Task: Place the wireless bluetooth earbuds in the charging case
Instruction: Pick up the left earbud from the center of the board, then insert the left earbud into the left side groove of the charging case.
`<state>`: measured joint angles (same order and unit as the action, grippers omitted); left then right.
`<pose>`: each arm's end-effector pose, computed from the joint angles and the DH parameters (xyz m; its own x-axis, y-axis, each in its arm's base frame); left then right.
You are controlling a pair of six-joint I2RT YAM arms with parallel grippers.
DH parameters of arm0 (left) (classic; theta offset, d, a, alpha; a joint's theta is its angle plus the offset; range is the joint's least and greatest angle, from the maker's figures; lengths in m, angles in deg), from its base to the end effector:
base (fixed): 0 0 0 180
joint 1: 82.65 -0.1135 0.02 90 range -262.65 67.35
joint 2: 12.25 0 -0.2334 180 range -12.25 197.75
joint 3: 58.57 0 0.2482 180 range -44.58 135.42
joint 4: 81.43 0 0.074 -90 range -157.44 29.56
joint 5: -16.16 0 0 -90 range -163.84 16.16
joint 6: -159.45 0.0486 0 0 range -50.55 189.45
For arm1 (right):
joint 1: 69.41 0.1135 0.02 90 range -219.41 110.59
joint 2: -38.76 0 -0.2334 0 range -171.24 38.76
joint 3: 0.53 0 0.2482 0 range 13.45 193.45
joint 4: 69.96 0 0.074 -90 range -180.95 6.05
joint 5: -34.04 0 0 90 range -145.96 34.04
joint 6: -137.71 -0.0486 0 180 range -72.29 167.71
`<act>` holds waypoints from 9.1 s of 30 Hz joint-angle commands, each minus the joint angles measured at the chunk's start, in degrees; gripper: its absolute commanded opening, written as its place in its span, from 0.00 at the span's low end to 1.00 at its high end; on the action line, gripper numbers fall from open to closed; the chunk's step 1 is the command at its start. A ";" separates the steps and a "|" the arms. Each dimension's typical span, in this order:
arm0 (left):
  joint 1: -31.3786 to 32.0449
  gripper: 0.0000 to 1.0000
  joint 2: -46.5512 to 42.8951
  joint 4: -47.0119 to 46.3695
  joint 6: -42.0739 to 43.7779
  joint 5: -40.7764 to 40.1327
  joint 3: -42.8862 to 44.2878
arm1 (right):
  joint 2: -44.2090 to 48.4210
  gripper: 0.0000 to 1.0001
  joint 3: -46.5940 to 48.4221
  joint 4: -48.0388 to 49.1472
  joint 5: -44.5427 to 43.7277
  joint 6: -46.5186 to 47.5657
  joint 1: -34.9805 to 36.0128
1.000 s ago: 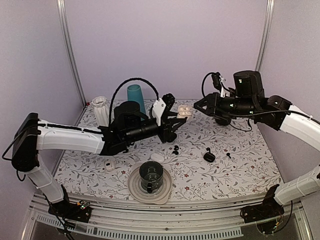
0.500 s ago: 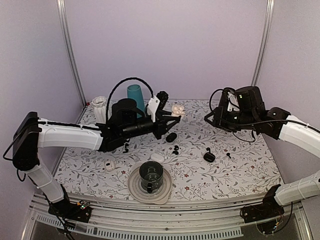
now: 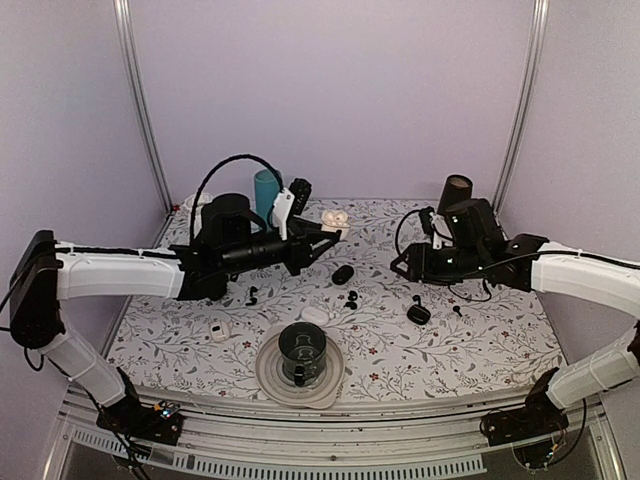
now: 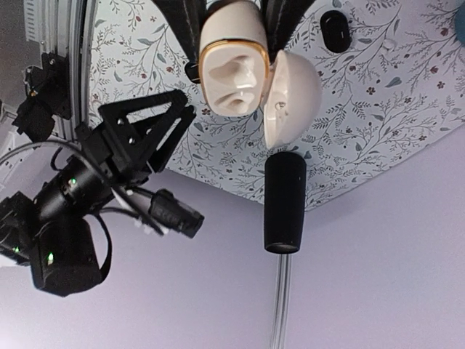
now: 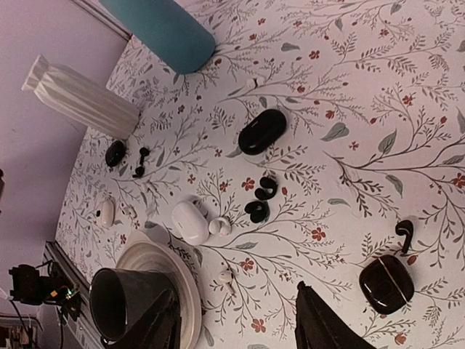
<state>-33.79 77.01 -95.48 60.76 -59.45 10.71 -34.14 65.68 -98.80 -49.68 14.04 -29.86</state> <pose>0.2348 -0.2871 0.2496 -0.2020 0.0088 -0.9794 0.8716 0.4577 -0.1757 0.2259 0.1935 0.2366 -0.7619 0.0855 -0.6420 -0.3355 0.7958 0.5041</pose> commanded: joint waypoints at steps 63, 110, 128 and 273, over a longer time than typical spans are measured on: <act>-7.60 0.00 -12.79 2.37 -4.58 -0.66 -8.31 | -40.77 0.37 23.71 -13.95 -10.17 9.44 17.79; -7.82 0.00 -12.52 2.63 -5.81 0.02 -7.38 | -42.92 0.23 21.03 -11.53 -7.95 29.24 18.19; -7.73 0.00 -10.67 1.33 -7.30 0.97 -6.85 | -37.46 0.13 16.81 -6.33 -4.00 19.81 13.23; -0.87 0.00 -5.40 -14.68 -4.52 2.87 -0.96 | -2.41 0.68 11.35 28.62 -13.48 13.05 16.60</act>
<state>-32.98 74.47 -106.78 57.27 -59.23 10.69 -41.14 79.50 -72.22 -68.30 23.57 -11.80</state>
